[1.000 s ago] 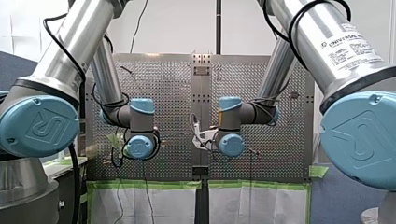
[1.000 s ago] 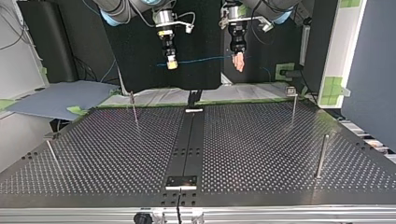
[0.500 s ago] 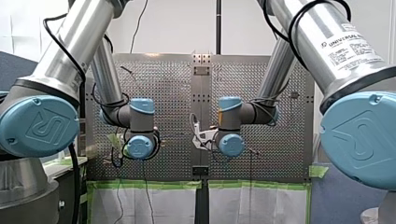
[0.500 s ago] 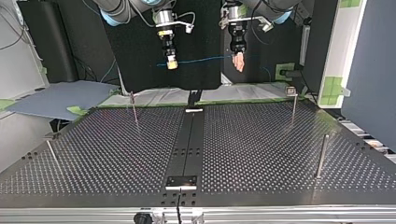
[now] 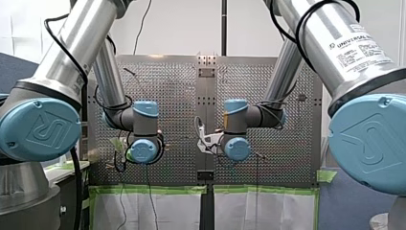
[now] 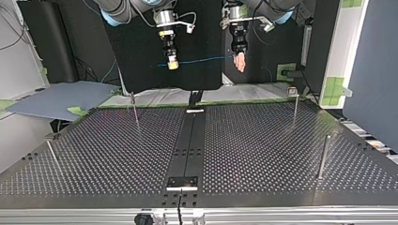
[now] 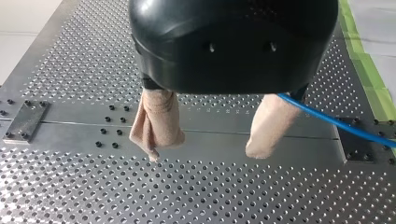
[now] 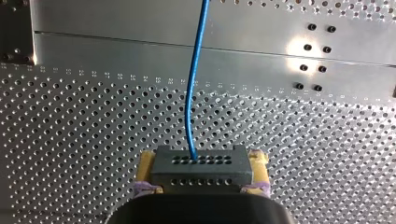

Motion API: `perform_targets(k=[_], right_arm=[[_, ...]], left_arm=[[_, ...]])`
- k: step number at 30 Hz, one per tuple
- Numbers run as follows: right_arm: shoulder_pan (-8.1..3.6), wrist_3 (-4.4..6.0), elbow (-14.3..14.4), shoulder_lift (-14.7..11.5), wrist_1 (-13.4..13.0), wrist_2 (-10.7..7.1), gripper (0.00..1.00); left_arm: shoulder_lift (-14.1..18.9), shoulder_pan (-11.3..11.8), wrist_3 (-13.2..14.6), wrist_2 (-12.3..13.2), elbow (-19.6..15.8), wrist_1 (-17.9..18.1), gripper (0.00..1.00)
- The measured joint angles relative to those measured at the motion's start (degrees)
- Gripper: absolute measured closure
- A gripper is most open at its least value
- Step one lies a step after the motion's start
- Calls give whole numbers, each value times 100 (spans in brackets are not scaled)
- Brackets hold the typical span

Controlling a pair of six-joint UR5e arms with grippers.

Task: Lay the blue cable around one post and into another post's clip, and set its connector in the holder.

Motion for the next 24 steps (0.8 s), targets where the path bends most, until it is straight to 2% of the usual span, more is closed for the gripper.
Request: perform_targets(k=[18, 24], right_arm=[[-8, 0, -10, 8, 3, -7, 100], [-16, 0, -40, 49, 241, -92, 100]], left_arm=[[7, 1, 0, 0, 0, -6, 0], [8, 0, 0, 0, 0, -8, 0]])
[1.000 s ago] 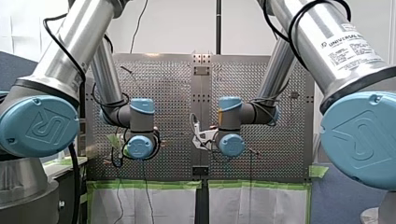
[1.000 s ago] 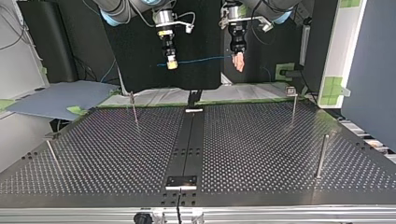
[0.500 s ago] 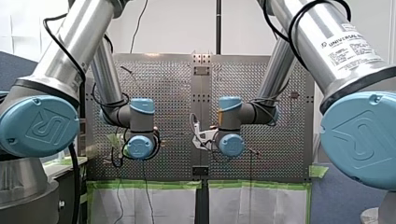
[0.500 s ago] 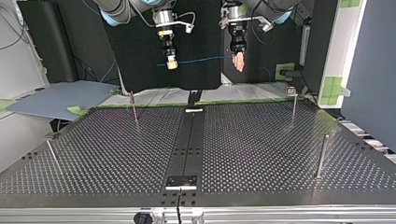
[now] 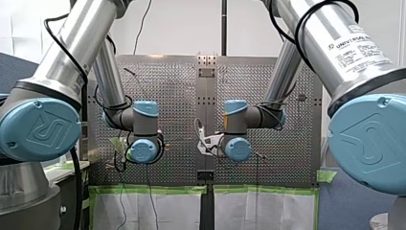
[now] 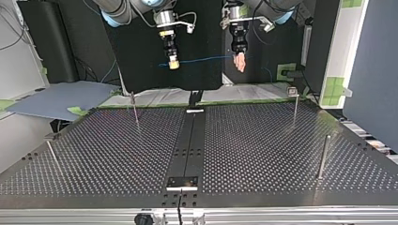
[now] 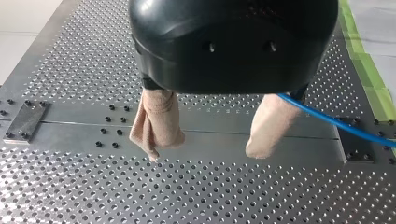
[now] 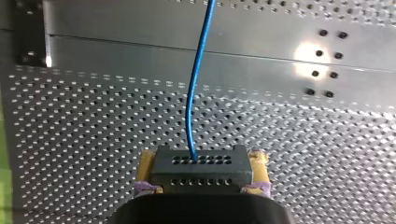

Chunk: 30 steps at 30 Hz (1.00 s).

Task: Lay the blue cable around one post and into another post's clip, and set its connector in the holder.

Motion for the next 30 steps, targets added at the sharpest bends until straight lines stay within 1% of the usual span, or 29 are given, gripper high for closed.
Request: perform_targets(k=[2, 5, 17, 20, 24, 30], right_arm=[[-1, 0, -1, 2, 113, -8, 100], [-1, 0, -3, 3, 193, -11, 100], [-2, 0, -3, 4, 224, -13, 100], [-2, 0, -3, 4, 225, -13, 100], [-2, 0, -3, 4, 225, -13, 100], [-1, 0, -3, 4, 224, -13, 100]], left_arm=[[1, 0, 0, 0, 0, 0, 0], [1, 0, 0, 0, 0, 0, 0], [23, -21, -21, 19, -21, -20, 0], [138, -137, -113, 117, -108, -139, 0], [294, -317, -171, 178, -164, -344, 0], [341, -382, -183, 192, -174, -608, 0]])
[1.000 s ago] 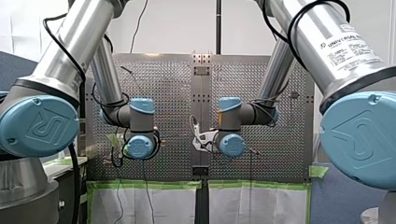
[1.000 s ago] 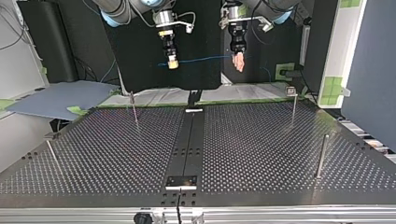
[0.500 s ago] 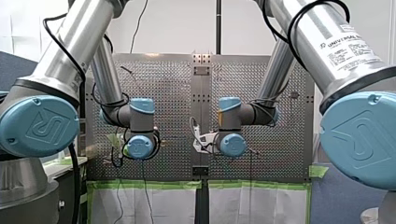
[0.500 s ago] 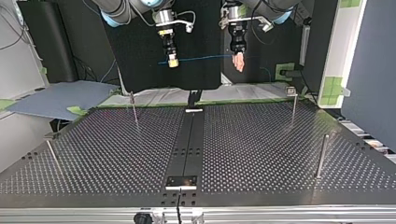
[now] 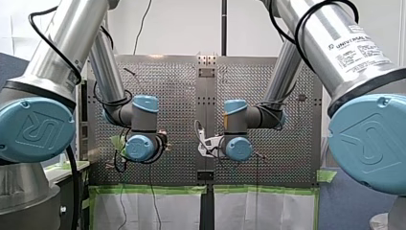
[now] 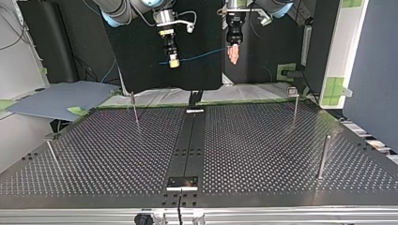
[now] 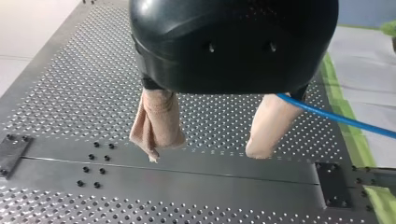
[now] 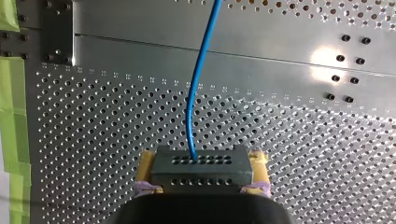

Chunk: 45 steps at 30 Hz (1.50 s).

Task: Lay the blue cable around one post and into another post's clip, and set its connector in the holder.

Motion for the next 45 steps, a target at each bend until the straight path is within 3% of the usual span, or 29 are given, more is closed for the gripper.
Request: perform_targets(k=[13, 16, 19, 26, 35, 45], right_arm=[[1, 2, 0, 1, 1, 2, 100], [18, 72, -23, 65, 73, 73, 100], [42, 215, -89, 45, 231, 230, 100], [51, 348, -261, -333, 671, 582, 100], [-50, 610, -605, -855, 1196, 623, 100], [-159, 690, -1007, -1482, 1824, 575, 100]], left_arm=[[0, -4, 6, 7, 9, -72, 0], [46, 1, 8, 23, 86, -149, 0], [162, 21, 3, 25, 219, -281, 0], [556, 103, -105, -138, 613, -678, 0], [1056, 261, -344, -390, 888, -1181, 0], [1667, 400, -613, -428, 1480, -1789, 0]])
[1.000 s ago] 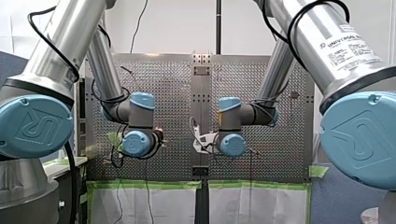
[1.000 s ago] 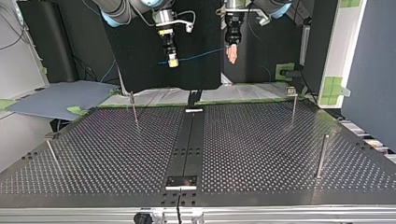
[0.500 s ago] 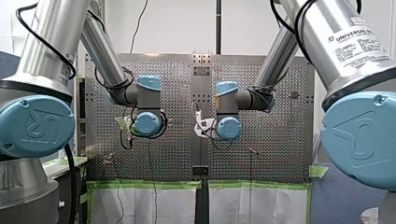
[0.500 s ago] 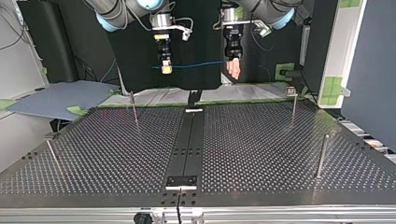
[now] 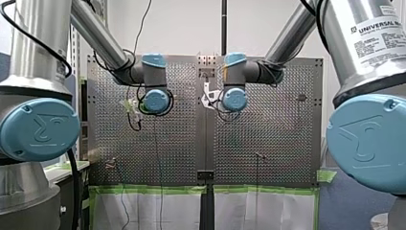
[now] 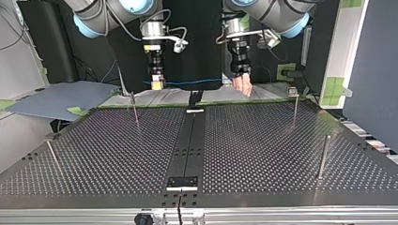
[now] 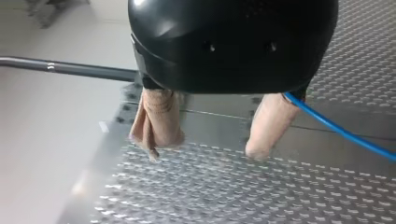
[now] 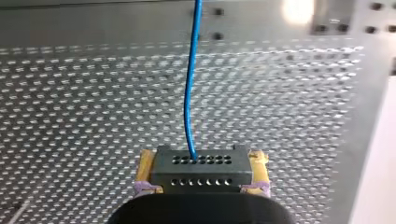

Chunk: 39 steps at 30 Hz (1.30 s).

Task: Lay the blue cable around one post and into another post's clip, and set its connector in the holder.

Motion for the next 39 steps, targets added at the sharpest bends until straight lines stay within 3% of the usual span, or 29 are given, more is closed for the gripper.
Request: perform_targets(k=[4, 12, 23, 32, 39], right_arm=[[-16, -7, -62, -225, 225, -28, 100], [-26, -109, -472, -672, 705, -329, 100], [-6, -85, -1103, -740, 1338, -417, 100], [27, -95, -1388, -717, 1883, -646, 100], [92, -95, -1552, -648, 1974, -861, 100]], left_arm=[[227, 33, -50, -1, 201, -229, 0], [683, 168, -59, -3, 469, -684, 0], [1366, 584, 166, -11, 1121, -1368, 0], [1829, 1098, -147, 422, 1417, -1892, 0], [1884, 1472, -460, 795, 1587, -2266, 0]])
